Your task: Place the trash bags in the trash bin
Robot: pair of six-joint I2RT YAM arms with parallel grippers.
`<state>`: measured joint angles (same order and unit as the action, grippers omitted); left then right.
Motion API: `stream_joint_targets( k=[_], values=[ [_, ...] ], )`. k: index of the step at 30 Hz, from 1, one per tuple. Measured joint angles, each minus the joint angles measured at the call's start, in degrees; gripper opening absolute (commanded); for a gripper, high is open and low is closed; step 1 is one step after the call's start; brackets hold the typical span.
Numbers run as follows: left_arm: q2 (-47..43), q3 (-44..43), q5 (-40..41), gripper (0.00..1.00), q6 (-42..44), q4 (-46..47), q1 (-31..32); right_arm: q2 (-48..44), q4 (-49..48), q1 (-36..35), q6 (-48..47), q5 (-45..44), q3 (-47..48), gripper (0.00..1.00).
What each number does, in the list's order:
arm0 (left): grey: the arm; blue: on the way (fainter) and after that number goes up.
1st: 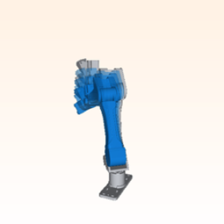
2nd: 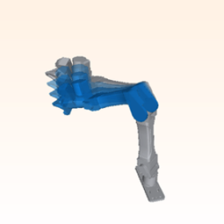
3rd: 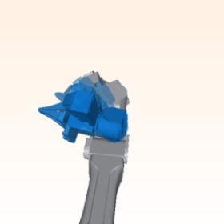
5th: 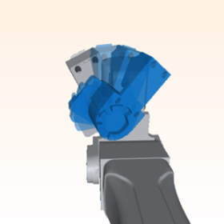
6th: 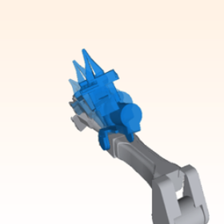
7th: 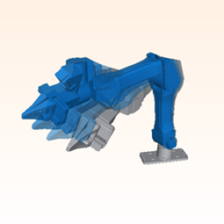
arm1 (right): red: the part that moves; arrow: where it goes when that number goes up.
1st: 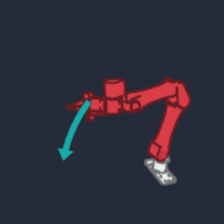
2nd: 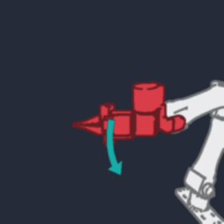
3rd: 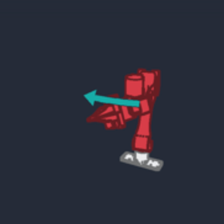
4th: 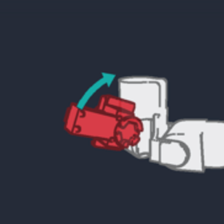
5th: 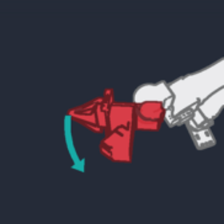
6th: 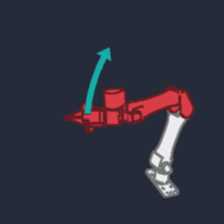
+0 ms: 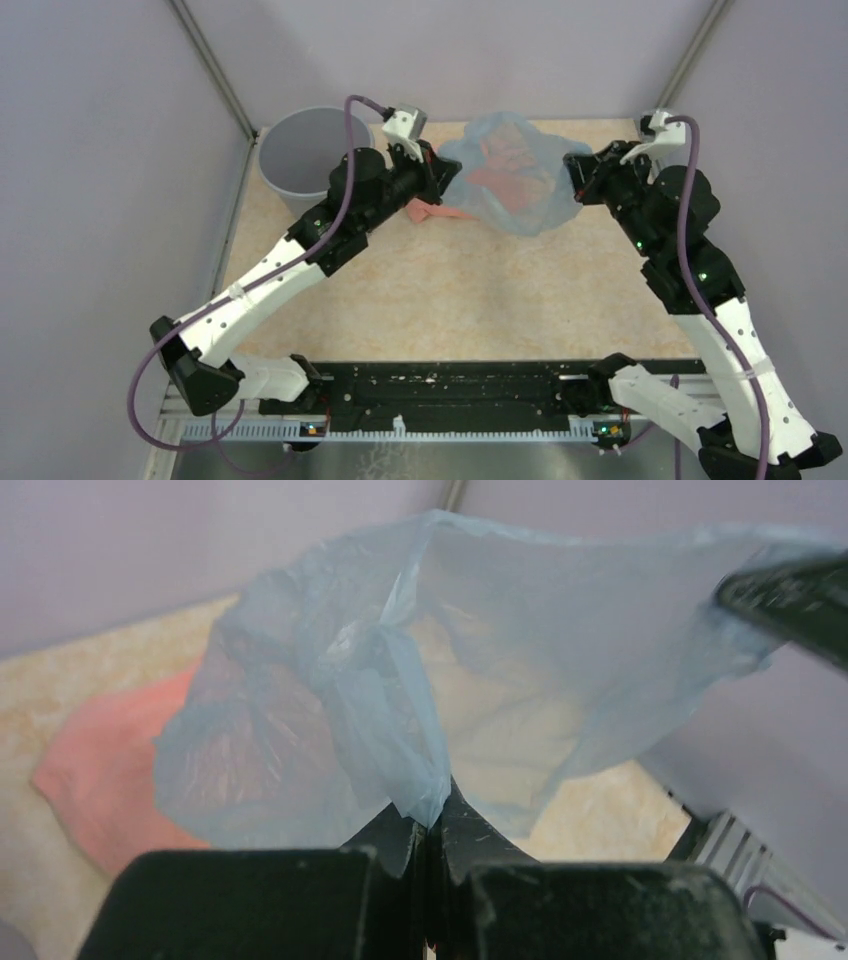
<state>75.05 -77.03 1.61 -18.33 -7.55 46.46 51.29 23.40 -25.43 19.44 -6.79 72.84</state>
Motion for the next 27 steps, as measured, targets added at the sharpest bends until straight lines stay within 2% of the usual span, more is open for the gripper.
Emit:
stream_joint_targets(
  k=[5, 9, 10, 12, 16, 23, 27],
  values=[
    [-2.43, -1.57, 1.33, 0.0, 0.39, 1.44, 0.02, 0.79, 5.22, 0.0, -1.38, -1.84, 0.39, 0.0],
    [-1.01, -1.55, 1.84, 0.08, 0.87, -0.26, 0.0, 3.32, 9.22, 0.0, -2.36, -2.47, 0.46, 0.0],
    [-0.83, -1.55, 1.99, 0.11, 1.09, -0.63, 0.0, 3.61, 10.4, 0.0, -2.71, -2.75, 0.74, 0.0],
    [-0.76, -1.55, 2.36, 0.26, 1.66, -0.87, 0.0, 4.04, 12.52, 0.0, -3.39, -3.41, 2.64, 0.0],
    [-0.79, -1.62, 2.51, 0.49, 2.86, -1.16, 0.0, 4.61, 13.68, 0.0, -4.79, -5.11, 9.4, 0.0],
    [-1.84, -2.38, 3.72, 0.82, 4.57, -3.98, 0.0, 7.63, 14.51, 0.0, -6.62, -7.41, 21.14, 0.0],
    [-4.2, -2.51, 3.82, 0.88, 5.38, -4.57, 0.0, 10.14, 15.76, 0.0, -7.52, -8.24, 24.98, 0.0]
  ],
)
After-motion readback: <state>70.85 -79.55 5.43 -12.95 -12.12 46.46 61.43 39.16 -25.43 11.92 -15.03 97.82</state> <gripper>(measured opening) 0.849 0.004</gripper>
